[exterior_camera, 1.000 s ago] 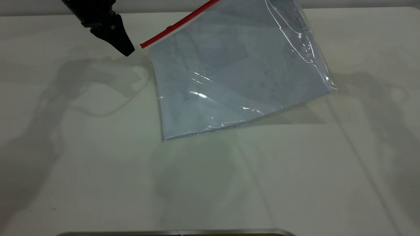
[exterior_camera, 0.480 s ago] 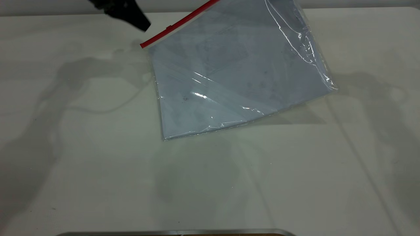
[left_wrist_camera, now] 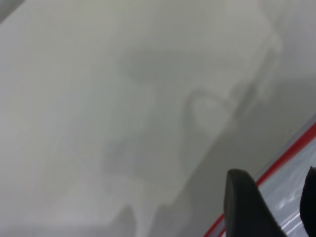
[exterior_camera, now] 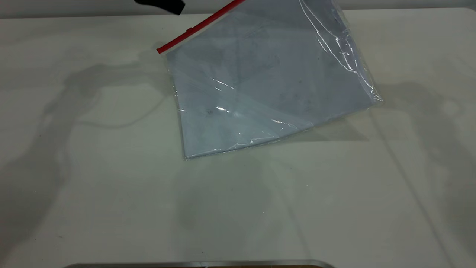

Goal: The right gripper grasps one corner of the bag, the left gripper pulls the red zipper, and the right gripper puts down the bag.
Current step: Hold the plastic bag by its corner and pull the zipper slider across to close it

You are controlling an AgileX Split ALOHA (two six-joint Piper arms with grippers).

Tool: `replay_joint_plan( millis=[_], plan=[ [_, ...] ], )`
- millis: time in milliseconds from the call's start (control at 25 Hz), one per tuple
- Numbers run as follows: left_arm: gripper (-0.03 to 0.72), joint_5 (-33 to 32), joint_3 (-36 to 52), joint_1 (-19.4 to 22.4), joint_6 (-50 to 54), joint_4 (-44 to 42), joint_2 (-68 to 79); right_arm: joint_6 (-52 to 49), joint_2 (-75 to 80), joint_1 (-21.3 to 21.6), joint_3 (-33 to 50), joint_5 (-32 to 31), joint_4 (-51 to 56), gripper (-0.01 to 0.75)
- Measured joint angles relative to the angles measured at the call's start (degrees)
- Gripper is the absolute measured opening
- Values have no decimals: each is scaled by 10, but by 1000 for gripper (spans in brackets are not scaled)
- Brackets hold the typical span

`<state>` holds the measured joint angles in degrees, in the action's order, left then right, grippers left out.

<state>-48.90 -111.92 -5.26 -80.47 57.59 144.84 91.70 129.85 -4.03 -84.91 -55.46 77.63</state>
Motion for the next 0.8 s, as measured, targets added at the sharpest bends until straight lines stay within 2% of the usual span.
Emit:
replay_joint_plan(
  millis=[520, 800],
  plan=[
    [344, -8, 0, 0, -34, 41, 43, 0, 0, 0, 0, -4, 0, 33],
    [306, -4, 0, 0, -47, 55, 44, 0, 0, 0, 0, -4, 0, 33]
  ],
)
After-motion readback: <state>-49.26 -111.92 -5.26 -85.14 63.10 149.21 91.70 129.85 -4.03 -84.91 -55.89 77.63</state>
